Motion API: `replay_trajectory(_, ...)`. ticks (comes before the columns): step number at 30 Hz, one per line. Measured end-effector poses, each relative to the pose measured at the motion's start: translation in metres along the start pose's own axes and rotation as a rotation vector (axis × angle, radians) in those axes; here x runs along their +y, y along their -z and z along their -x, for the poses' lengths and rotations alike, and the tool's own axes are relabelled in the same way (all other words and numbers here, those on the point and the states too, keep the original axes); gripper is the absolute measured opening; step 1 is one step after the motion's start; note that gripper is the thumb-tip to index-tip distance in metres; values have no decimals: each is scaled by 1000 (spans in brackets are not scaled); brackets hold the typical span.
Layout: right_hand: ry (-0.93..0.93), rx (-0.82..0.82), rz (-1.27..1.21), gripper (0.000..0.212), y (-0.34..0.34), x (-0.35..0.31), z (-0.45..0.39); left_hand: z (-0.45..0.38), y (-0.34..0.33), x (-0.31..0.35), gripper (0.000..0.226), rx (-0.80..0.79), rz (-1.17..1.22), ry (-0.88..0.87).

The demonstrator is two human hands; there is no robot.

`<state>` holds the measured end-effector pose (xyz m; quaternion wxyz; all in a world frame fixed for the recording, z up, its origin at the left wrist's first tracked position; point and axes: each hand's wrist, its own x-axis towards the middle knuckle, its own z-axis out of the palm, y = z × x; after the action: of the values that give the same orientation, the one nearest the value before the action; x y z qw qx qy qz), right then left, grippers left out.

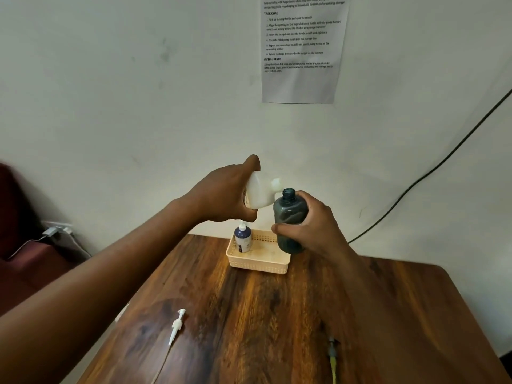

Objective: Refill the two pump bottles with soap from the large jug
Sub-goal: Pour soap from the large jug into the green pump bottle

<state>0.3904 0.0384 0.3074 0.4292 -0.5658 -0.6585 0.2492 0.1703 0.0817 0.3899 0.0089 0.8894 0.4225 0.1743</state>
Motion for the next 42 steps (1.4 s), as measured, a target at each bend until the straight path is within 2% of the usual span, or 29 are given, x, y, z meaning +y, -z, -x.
replay_trajectory(9, -5, -7, 13, 72, 1, -5, -3, -1, 8, 1, 74, 74, -127, -49)
replay_trajectory(15, -10, -4, 24, 70, 1, -9, -5, -2, 14, 0, 81, 128, -259, -106)
replay_trajectory(42, 20, 73, 66, 70, 3, -34, -10, -9, 53, 9, 85, 119, -584, -153)
